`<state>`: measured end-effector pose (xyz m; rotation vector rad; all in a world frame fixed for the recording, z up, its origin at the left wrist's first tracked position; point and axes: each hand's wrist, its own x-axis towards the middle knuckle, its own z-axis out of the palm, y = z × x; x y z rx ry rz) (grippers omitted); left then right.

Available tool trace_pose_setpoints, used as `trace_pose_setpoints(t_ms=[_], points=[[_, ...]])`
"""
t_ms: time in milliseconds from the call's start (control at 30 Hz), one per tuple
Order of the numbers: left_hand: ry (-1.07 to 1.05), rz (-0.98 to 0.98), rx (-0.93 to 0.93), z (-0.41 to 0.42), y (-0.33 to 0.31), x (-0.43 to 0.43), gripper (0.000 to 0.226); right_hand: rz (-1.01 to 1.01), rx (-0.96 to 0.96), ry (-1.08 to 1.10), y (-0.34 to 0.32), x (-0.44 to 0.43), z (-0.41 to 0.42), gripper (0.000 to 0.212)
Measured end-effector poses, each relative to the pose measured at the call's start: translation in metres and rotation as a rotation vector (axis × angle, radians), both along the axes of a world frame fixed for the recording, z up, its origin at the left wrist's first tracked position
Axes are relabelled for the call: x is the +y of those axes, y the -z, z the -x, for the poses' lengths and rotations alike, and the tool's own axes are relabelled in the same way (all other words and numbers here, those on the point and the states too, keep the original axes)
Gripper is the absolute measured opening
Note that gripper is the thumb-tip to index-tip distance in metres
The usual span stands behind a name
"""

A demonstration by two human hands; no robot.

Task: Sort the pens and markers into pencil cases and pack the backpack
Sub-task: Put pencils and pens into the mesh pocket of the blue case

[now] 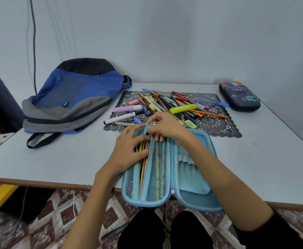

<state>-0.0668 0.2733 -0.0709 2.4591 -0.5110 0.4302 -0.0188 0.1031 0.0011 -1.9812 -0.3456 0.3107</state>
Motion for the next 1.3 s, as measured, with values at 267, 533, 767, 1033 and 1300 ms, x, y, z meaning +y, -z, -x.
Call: trace_pose_setpoints(t_ms=[267, 533, 767, 1033, 1300], points=[[0.032, 0.000, 0.010, -0.002, -0.001, 0.000, 0.045, -0.037, 0.018, 0.011, -0.002, 0.000, 0.004, 0.028], [0.017, 0.020, 0.042, 0.002, -0.005, -0.003, 0.049, -0.047, 0.020, 0.015, -0.001, -0.001, 0.004, 0.027], [-0.029, 0.263, 0.081, 0.010, -0.010, -0.005, 0.033, 0.063, 0.007, -0.019, -0.001, -0.002, 0.000, 0.022], [-0.046, 0.302, 0.042, 0.013, -0.012, -0.004, 0.036, 0.407, -0.304, 0.359, -0.009, -0.045, -0.036, 0.008], [-0.236, 0.357, -0.053, 0.017, -0.018, -0.006, 0.025, 0.606, -0.344, 0.478, 0.009, -0.061, -0.040, 0.015]])
